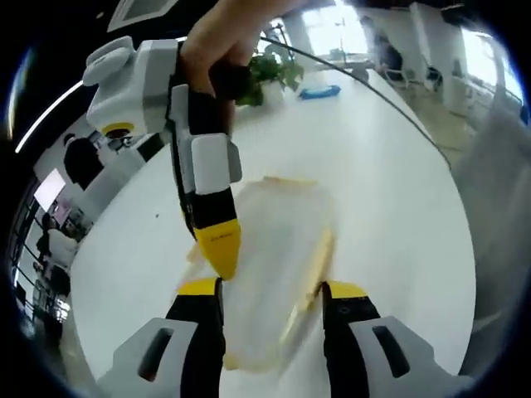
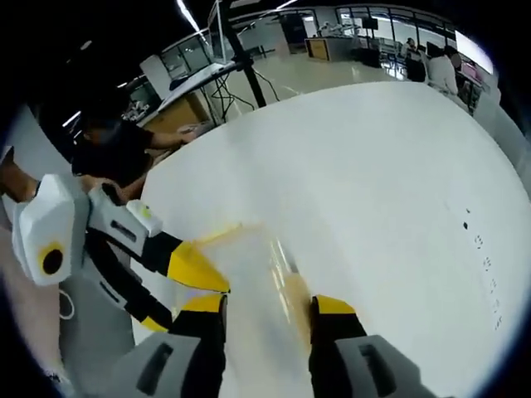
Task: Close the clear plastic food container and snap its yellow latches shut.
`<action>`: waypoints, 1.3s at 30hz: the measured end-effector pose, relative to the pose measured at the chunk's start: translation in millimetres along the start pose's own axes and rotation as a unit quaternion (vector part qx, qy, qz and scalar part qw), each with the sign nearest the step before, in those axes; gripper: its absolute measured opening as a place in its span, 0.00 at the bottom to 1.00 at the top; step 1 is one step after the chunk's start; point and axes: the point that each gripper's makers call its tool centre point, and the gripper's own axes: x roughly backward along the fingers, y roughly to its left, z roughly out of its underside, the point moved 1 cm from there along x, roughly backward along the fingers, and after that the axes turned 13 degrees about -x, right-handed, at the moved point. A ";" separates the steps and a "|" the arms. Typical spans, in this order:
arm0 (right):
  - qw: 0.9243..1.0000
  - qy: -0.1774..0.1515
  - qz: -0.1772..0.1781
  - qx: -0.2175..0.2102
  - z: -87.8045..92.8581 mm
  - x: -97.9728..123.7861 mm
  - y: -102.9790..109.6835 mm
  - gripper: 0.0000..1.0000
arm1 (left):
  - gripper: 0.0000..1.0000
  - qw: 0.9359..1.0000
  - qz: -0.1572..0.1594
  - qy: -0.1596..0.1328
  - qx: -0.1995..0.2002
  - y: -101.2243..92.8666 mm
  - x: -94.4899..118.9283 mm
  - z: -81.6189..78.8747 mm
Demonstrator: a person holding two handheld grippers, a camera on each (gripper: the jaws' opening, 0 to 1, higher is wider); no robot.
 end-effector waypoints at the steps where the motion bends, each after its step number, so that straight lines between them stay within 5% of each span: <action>1: 1.000 0.008 -0.002 0.000 -0.2 -0.4 -1.0 0.36 | 0.43 1.000 0.001 0.003 0.001 -0.1 -0.3 0.0; 5: 0.999 0.051 -0.011 -0.007 0.6 -1.4 -0.2 0.35 | 0.43 1.000 0.003 0.008 0.002 0.5 -0.7 0.5; 17: 0.993 0.111 -0.045 -0.007 3.7 -2.3 -1.2 0.33 | 0.43 1.000 -0.001 0.010 -0.003 0.9 -3.9 1.0; 39: 0.994 0.101 -0.039 0.005 5.7 -2.0 -1.5 0.34 | 0.44 1.000 -0.007 0.016 -0.018 3.0 -11.0 0.2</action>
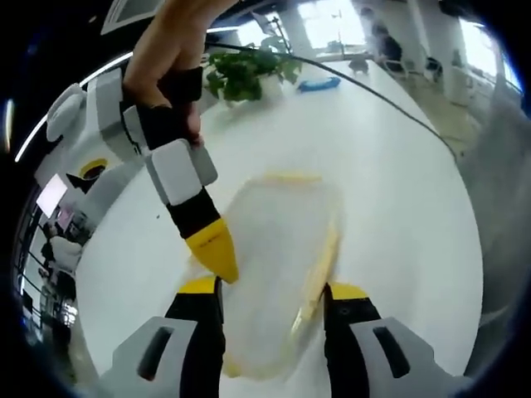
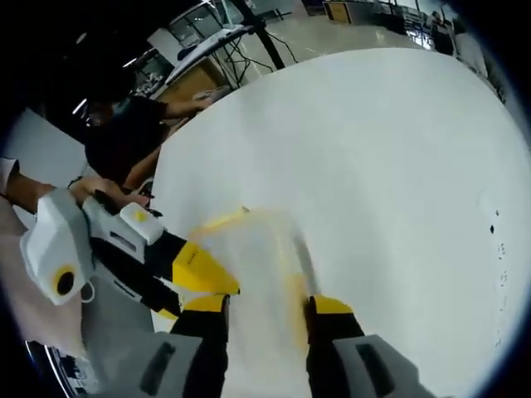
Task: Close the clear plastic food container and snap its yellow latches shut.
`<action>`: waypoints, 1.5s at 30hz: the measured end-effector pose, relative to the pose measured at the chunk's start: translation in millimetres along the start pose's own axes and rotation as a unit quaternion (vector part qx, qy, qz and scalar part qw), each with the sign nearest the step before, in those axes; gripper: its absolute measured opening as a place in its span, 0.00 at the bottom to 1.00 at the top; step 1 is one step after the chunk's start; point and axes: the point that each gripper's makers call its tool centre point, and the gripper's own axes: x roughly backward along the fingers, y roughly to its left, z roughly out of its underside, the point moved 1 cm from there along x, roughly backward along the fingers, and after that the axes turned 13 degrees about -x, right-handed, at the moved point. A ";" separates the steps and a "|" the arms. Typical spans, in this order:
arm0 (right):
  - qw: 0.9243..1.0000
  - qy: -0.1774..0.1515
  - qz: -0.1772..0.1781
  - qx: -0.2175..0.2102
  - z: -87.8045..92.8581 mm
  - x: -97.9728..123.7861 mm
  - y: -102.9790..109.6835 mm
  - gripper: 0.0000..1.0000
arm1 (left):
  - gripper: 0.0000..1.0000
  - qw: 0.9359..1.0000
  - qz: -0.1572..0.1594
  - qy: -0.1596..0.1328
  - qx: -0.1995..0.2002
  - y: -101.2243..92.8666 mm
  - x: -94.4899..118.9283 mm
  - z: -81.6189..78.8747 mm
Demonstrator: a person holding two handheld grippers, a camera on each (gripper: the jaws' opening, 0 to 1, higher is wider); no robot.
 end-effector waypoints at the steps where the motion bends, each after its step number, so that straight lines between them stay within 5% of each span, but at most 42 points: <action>1: 1.000 -0.002 0.001 0.000 -0.1 0.1 -0.4 0.35 | 0.44 1.000 0.000 0.000 0.000 0.1 -0.3 0.0; 21: 0.995 -0.086 0.043 0.014 -0.6 2.3 7.8 0.43 | 0.45 1.000 -0.002 -0.002 -0.009 -0.4 3.5 -1.5; 24: 0.993 -0.099 0.067 0.009 -0.1 4.3 8.6 0.44 | 0.46 1.000 -0.001 -0.011 0.022 0.4 3.6 -4.4; 36: 0.980 -0.133 0.141 0.044 -1.3 8.5 14.7 0.41 | 0.48 0.999 0.016 -0.020 0.042 1.0 6.3 -7.4; 45: 0.970 -0.179 0.161 0.015 1.2 13.2 11.4 0.40 | 0.47 0.995 0.018 -0.037 0.091 4.1 9.6 -11.4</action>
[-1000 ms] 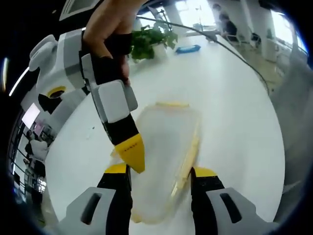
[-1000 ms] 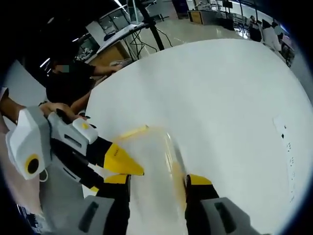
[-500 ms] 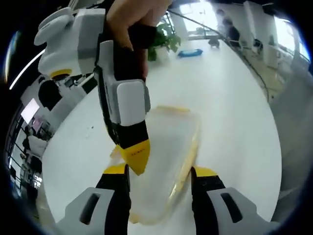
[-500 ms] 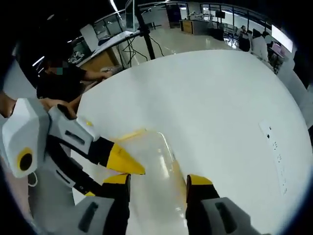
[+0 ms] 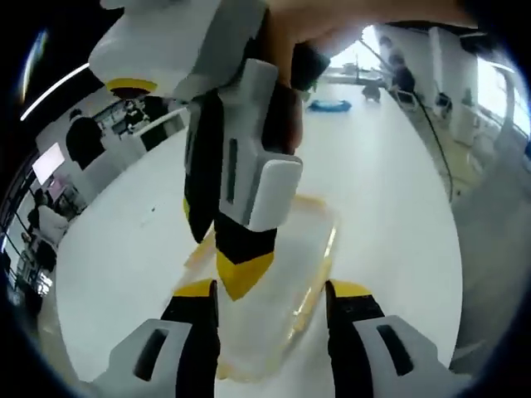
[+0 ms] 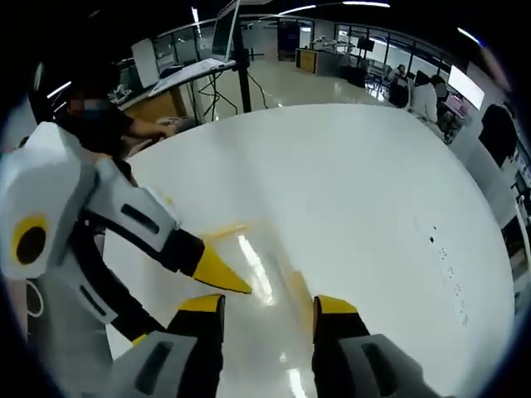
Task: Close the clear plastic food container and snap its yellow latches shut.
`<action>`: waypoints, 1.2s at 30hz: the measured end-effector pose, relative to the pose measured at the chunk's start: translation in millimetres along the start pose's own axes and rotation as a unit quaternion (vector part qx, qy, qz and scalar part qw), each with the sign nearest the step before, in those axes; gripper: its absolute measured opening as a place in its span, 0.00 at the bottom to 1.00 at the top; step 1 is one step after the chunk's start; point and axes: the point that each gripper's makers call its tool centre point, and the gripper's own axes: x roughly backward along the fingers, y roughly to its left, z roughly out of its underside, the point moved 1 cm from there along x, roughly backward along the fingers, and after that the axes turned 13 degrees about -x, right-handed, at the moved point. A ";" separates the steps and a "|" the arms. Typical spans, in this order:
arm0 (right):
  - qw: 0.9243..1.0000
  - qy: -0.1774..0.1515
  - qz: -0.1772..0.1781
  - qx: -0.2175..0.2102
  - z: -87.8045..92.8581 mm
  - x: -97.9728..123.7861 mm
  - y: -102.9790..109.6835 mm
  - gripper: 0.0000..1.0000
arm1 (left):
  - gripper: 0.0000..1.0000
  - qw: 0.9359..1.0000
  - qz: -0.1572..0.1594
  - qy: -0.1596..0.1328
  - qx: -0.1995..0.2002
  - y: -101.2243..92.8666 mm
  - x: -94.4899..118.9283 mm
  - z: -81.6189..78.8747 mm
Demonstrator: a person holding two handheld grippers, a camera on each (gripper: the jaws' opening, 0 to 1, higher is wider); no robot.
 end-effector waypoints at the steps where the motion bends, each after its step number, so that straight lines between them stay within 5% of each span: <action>1: 1.000 -0.005 -0.002 0.002 0.5 0.8 1.1 0.41 | 0.45 1.000 -0.001 0.000 0.002 -0.3 0.7 -0.3; 15: 0.994 -0.093 0.030 -0.058 8.0 30.0 6.7 0.46 | 0.53 0.998 -0.044 -0.015 0.039 15.4 26.5 5.0; 24: 0.983 -0.148 0.052 -0.100 14.9 59.1 2.5 0.47 | 0.53 0.995 -0.070 -0.014 0.066 20.8 44.4 14.7; 29: 0.981 -0.155 0.064 -0.094 28.4 72.7 4.0 0.48 | 0.53 0.993 -0.089 -0.016 0.080 25.5 56.4 19.8; 36: 0.969 -0.199 0.075 -0.129 36.6 88.5 6.3 0.54 | 0.54 0.987 -0.123 -0.034 0.097 35.7 78.1 18.1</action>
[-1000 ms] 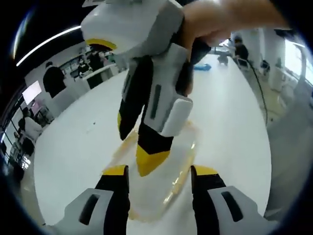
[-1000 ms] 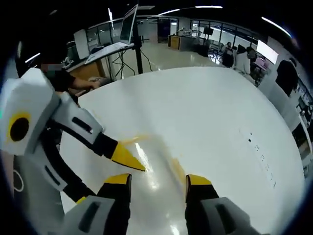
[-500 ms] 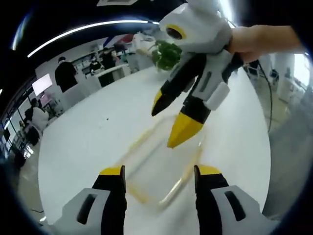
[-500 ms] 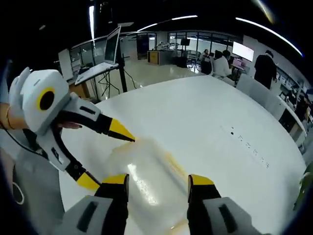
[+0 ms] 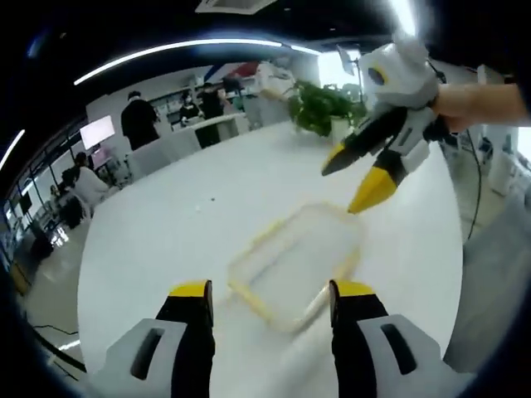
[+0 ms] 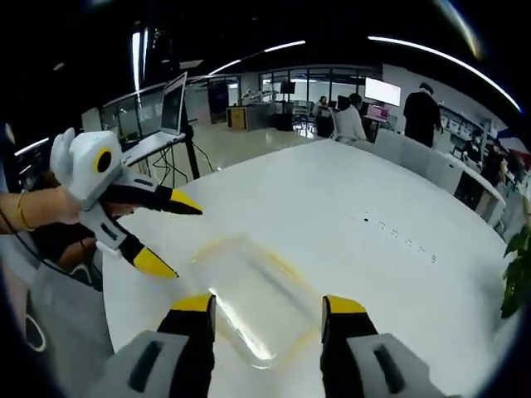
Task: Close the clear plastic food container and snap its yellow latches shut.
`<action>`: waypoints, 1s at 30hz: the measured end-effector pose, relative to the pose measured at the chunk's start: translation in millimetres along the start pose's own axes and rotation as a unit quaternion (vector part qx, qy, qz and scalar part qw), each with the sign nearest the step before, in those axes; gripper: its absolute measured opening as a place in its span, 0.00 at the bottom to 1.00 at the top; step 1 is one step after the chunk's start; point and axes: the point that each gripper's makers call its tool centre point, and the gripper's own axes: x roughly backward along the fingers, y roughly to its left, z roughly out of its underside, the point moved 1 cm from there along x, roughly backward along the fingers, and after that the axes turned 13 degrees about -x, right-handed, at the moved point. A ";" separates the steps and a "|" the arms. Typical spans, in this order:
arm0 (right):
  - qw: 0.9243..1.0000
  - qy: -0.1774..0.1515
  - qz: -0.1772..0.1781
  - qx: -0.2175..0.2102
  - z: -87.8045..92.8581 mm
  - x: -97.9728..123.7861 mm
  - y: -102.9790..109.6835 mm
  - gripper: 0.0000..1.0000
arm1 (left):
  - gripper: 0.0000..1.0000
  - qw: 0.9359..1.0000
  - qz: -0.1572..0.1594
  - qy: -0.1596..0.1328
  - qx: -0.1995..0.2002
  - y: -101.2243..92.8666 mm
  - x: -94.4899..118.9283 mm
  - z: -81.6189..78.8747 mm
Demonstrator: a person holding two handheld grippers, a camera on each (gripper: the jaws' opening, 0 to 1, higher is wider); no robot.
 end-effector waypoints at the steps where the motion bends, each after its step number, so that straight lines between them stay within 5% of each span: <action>1: 1.000 -0.009 0.002 -0.001 -0.9 1.8 0.2 0.56 | 0.54 1.000 -0.005 -0.006 0.001 0.5 3.4 -1.4; 10: 0.994 -0.093 -0.005 -0.054 -1.0 27.8 10.3 0.64 | 0.63 0.996 -0.034 -0.055 0.056 1.1 33.6 -8.7; 15: 0.990 -0.129 0.013 -0.063 10.1 45.8 13.5 0.71 | 0.69 0.995 -0.052 -0.070 0.053 3.0 53.3 -8.4; 22: 0.984 -0.159 0.020 -0.083 27.6 64.8 23.0 0.76 | 0.73 0.990 -0.086 -0.082 0.071 9.1 81.1 1.8; 30: 0.980 -0.166 0.017 -0.105 48.6 75.5 35.4 0.79 | 0.73 0.990 -0.094 -0.064 0.081 -0.2 93.4 17.1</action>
